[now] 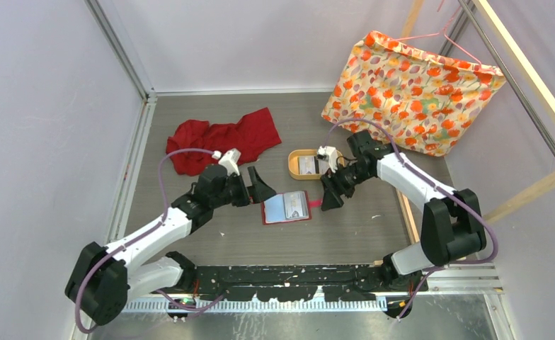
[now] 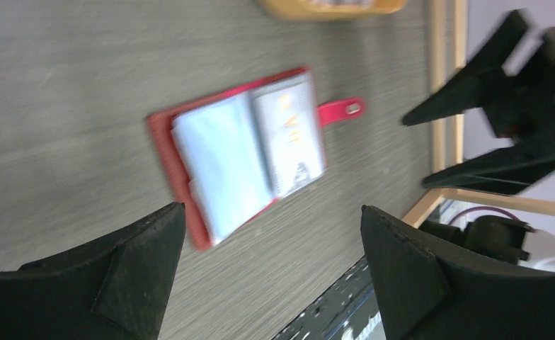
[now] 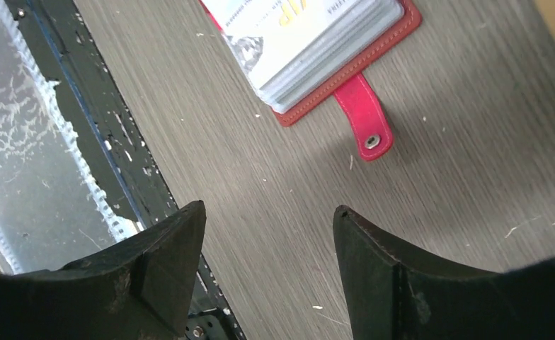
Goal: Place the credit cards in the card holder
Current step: Close the card holder at the center of the board.
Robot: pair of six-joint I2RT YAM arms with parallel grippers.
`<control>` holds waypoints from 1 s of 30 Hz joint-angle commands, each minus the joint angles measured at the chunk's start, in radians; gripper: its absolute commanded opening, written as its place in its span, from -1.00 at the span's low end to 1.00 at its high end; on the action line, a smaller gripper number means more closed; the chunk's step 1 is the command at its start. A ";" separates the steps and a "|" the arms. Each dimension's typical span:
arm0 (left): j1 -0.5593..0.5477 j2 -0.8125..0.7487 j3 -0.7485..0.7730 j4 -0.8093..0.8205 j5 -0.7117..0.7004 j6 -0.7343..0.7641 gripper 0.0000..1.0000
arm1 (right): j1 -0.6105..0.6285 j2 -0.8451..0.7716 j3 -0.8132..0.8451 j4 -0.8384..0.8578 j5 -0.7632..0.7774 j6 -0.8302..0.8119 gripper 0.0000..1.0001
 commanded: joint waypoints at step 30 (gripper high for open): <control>0.026 0.119 -0.212 0.247 0.111 -0.251 0.78 | 0.042 0.123 0.124 0.151 -0.106 0.332 -0.98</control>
